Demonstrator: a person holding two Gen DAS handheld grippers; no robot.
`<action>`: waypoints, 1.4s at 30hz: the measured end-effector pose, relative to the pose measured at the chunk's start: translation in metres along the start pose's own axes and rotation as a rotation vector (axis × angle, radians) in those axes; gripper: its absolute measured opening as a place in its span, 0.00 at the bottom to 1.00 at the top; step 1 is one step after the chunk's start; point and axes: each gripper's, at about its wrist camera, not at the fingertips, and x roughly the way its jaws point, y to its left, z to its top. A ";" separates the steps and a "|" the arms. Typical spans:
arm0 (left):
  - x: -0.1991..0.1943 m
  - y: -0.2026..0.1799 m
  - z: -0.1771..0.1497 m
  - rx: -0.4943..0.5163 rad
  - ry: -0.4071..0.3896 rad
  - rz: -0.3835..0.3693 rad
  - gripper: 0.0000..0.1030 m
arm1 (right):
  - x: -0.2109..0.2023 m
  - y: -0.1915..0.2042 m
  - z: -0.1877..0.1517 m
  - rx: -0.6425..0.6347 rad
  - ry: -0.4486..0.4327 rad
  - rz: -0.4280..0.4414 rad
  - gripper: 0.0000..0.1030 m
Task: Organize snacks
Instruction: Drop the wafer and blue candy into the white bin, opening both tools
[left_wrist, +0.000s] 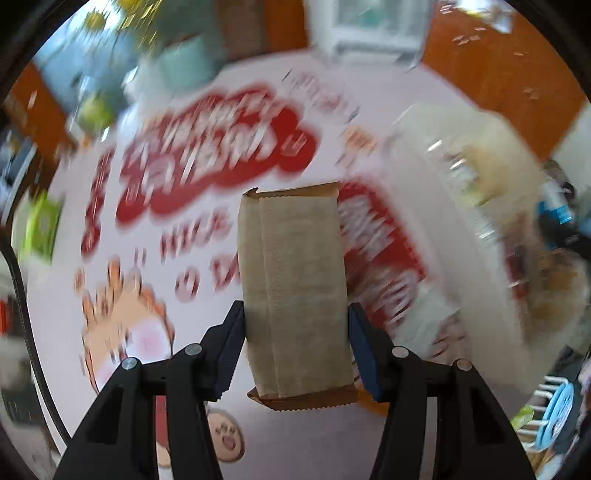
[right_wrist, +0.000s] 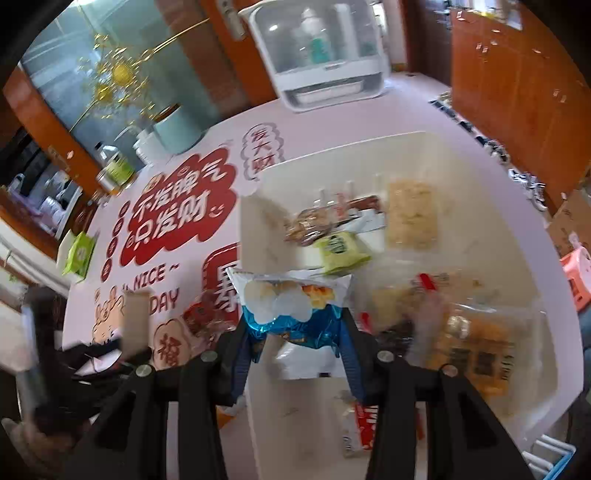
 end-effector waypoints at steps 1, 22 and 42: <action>-0.010 0.000 0.011 0.027 -0.030 -0.018 0.52 | -0.002 -0.003 0.000 0.006 -0.011 -0.010 0.42; -0.043 -0.154 0.095 0.349 -0.239 -0.133 0.91 | -0.043 -0.055 -0.018 0.139 -0.180 -0.161 0.58; -0.032 -0.096 0.071 0.282 -0.129 -0.036 0.91 | -0.042 -0.040 -0.022 0.143 -0.194 -0.166 0.75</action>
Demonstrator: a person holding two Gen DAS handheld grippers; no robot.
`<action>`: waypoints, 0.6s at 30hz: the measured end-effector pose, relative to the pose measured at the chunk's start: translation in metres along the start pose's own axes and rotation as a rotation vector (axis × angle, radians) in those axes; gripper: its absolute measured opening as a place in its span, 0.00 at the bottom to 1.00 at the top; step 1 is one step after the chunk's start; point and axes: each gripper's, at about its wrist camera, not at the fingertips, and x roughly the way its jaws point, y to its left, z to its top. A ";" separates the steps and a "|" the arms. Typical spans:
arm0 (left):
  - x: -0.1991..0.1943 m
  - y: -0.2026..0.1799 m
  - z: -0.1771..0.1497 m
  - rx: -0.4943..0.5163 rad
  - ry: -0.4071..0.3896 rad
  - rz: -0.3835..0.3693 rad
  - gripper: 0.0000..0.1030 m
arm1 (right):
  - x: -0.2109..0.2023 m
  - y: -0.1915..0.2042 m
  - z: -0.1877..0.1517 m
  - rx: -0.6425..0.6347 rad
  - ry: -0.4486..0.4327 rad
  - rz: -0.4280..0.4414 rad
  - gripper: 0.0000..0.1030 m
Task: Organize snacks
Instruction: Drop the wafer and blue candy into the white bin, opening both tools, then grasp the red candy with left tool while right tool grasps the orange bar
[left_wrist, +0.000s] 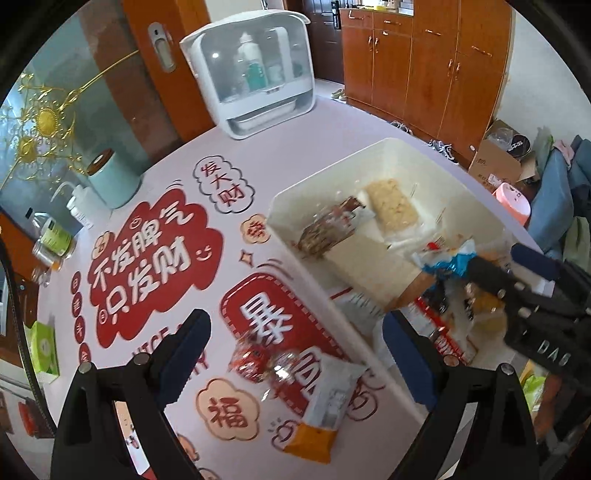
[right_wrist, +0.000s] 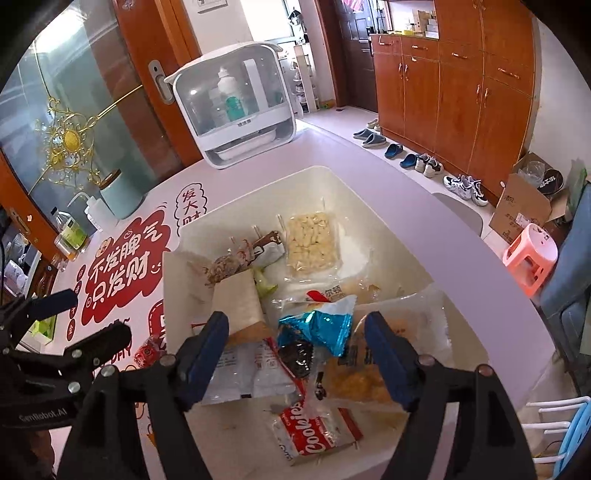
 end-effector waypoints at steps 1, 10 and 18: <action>-0.002 0.003 -0.003 0.004 -0.001 0.005 0.91 | -0.003 0.002 -0.002 0.000 -0.006 -0.003 0.75; -0.041 0.045 -0.024 0.091 -0.103 0.130 0.91 | -0.028 0.027 -0.025 0.012 -0.041 -0.028 0.74; -0.080 0.095 -0.040 0.096 -0.204 0.238 0.91 | -0.049 0.077 -0.058 -0.057 -0.072 -0.036 0.74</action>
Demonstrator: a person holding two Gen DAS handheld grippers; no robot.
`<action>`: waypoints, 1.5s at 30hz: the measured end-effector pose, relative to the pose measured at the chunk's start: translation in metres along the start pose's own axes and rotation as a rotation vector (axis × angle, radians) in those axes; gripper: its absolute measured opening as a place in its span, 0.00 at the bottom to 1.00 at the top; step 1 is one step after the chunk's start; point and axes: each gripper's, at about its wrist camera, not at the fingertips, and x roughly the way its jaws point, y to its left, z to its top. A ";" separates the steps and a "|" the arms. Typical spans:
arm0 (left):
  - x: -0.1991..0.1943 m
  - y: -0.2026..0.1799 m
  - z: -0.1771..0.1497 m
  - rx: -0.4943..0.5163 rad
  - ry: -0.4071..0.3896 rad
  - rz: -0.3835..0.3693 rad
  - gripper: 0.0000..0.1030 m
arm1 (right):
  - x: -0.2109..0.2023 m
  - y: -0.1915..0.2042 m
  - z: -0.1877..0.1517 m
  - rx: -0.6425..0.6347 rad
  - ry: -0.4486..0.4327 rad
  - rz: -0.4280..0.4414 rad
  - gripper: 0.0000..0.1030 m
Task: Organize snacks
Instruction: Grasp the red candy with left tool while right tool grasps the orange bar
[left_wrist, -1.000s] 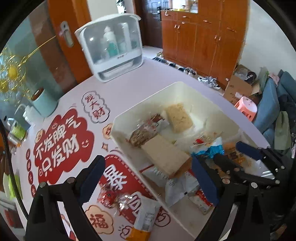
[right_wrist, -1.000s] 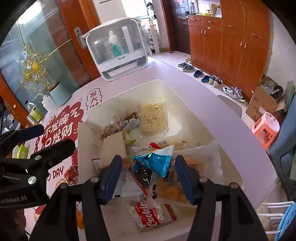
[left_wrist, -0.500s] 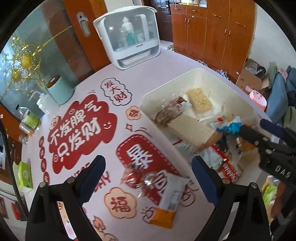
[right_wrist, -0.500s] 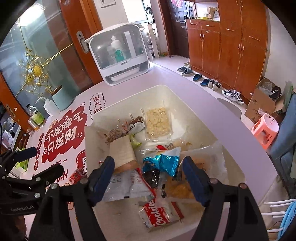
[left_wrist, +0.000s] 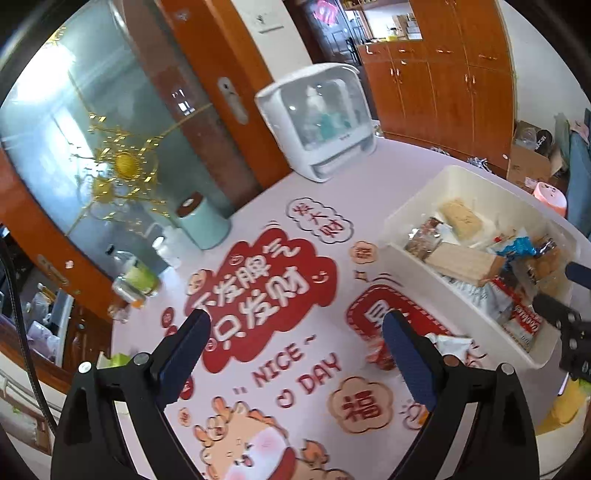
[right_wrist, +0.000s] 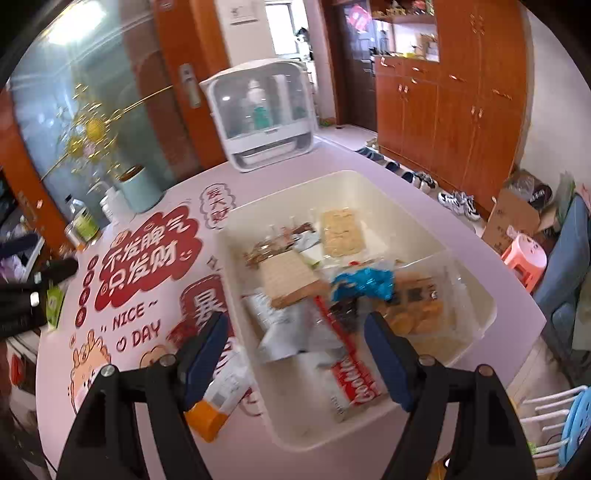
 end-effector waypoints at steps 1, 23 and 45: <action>-0.002 0.004 -0.004 0.003 -0.004 0.008 0.91 | -0.002 0.005 -0.002 -0.008 0.000 0.002 0.74; 0.050 0.001 -0.077 0.082 0.135 -0.075 0.91 | 0.015 0.086 -0.081 -0.107 0.115 0.059 0.74; 0.176 -0.051 -0.068 -0.017 0.356 -0.350 0.91 | 0.116 0.081 -0.102 0.131 0.208 -0.042 0.76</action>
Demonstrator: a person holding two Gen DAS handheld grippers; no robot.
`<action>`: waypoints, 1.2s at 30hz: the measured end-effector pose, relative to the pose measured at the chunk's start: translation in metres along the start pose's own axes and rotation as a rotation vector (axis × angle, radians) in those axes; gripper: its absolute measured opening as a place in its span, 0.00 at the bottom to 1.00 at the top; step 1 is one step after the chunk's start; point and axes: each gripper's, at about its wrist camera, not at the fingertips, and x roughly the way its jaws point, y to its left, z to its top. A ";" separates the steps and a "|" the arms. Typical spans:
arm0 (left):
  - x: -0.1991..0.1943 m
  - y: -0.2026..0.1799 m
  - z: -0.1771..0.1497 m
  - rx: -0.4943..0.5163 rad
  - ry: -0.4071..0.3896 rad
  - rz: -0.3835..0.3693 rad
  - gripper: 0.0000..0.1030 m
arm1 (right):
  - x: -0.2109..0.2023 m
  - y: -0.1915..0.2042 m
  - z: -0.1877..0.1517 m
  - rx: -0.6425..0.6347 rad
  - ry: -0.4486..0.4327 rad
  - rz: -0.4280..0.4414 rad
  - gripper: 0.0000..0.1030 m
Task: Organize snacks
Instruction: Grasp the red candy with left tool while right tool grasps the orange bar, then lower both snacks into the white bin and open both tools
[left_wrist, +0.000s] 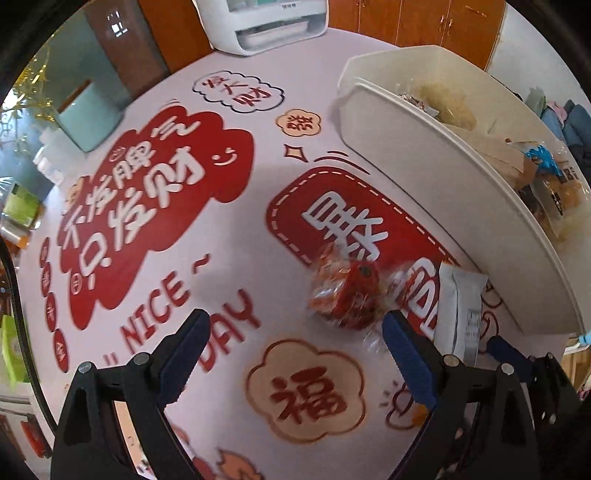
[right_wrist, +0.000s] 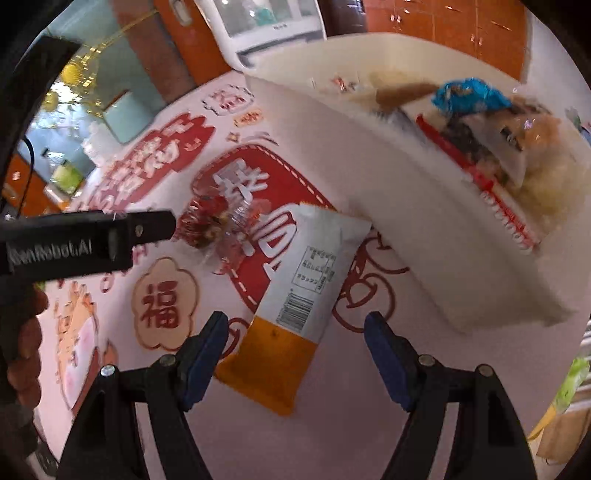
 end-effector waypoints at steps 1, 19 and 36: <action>0.002 -0.001 0.001 -0.001 0.003 -0.004 0.91 | 0.003 0.004 0.000 -0.013 0.007 -0.011 0.76; 0.040 -0.010 0.009 -0.047 0.061 -0.107 0.52 | -0.009 0.002 -0.008 -0.214 -0.019 -0.013 0.36; -0.064 0.035 -0.095 -0.112 0.034 0.018 0.52 | -0.077 0.031 -0.012 -0.325 -0.153 0.053 0.34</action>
